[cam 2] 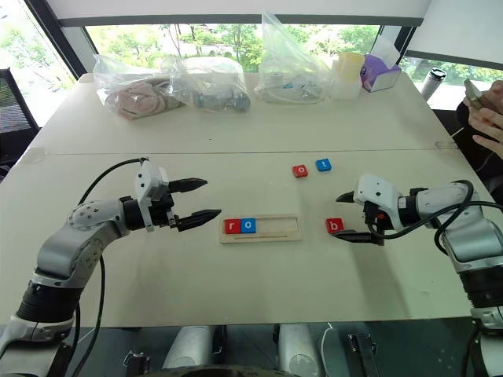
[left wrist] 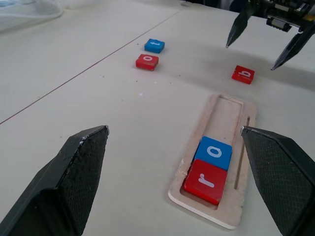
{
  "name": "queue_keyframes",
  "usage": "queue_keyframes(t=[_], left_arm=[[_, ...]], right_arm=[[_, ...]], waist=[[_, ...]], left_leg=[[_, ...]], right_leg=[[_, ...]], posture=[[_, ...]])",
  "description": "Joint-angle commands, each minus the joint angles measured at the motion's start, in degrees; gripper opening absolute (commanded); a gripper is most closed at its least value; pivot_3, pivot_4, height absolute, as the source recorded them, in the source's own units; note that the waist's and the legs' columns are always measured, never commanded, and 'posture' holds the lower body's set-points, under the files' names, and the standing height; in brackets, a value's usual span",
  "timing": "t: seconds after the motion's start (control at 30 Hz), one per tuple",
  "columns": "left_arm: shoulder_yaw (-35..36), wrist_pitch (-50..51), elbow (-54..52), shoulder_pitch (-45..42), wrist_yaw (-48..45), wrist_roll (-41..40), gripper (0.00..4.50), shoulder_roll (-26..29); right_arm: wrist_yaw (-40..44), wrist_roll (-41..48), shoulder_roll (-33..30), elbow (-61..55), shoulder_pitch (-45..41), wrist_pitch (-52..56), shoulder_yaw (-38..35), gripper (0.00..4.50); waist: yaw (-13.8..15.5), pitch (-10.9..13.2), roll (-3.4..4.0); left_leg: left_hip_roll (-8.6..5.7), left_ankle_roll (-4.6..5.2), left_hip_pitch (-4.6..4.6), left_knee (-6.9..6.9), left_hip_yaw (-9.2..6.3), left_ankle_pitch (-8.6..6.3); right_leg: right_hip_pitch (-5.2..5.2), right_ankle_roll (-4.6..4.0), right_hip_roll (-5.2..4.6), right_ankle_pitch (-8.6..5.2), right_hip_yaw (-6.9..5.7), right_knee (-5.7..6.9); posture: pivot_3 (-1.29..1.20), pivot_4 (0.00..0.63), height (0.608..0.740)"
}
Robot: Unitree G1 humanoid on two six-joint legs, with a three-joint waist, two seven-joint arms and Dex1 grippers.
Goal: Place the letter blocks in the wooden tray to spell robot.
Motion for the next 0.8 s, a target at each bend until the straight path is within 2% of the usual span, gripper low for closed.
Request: queue_keyframes(t=[0.03, 0.37, 0.47, 0.63, 0.8], left_arm=[[0.75, -1.59, -1.36, -0.08, -0.13, 0.29, 4.5, 0.49], [1.26, -2.24, -0.96, 0.48, -0.23, 0.65, 4.5, 0.76], [1.44, -2.45, -1.01, 0.86, -0.21, 0.73, 4.5, 0.86], [1.51, -2.86, -0.93, 1.23, 0.02, 0.98, 4.5, 0.77], [1.35, -3.35, -0.75, 1.37, -0.28, 0.95, 4.5, 0.89]], right_arm=[[1.53, -2.13, 1.13, 5.01, -2.51, -3.62, 1.71, 4.48], [1.82, -5.97, 3.63, 15.14, -4.46, -10.06, 4.06, 4.48], [1.55, -5.77, 3.9, 15.42, -4.39, -10.55, 3.69, 3.55], [0.99, -3.76, 4.13, 9.35, -3.95, -8.59, 2.42, 1.11], [0.82, -2.65, 5.39, -0.07, -6.23, -4.37, 3.68, 1.12]], waist=[[0.06, 0.0, 0.0], [0.12, 0.0, 0.02], [0.1, 0.0, 0.02], [0.11, 0.01, 0.03], [0.03, 0.02, 0.05]], left_leg=[[0.0, 0.0, 0.0, 0.02, 0.0, 0.0], [0.01, 0.0, 0.0, 0.32, 0.0, 0.0], [0.01, -0.01, 0.05, 0.43, -0.01, -0.01], [0.01, -0.01, 0.15, 0.5, -0.01, -0.01], [0.01, -0.01, 0.17, 0.48, -0.01, -0.01]], right_leg=[[0.01, 0.0, 0.0, 0.0, 0.0, 0.0], [0.18, 0.01, -0.01, 0.01, 0.0, 0.04], [0.29, 0.01, -0.02, 0.01, 0.0, 0.04], [0.42, -0.01, -0.05, 0.03, 0.0, 0.04], [0.4, -0.01, -0.05, 0.03, 0.0, 0.11]], posture=[[0.0, 0.15, 0.74], [0.0, 0.15, 0.74], [0.0, 0.15, 0.74], [0.0, 0.15, 0.74], [0.0, 0.15, 0.74]])
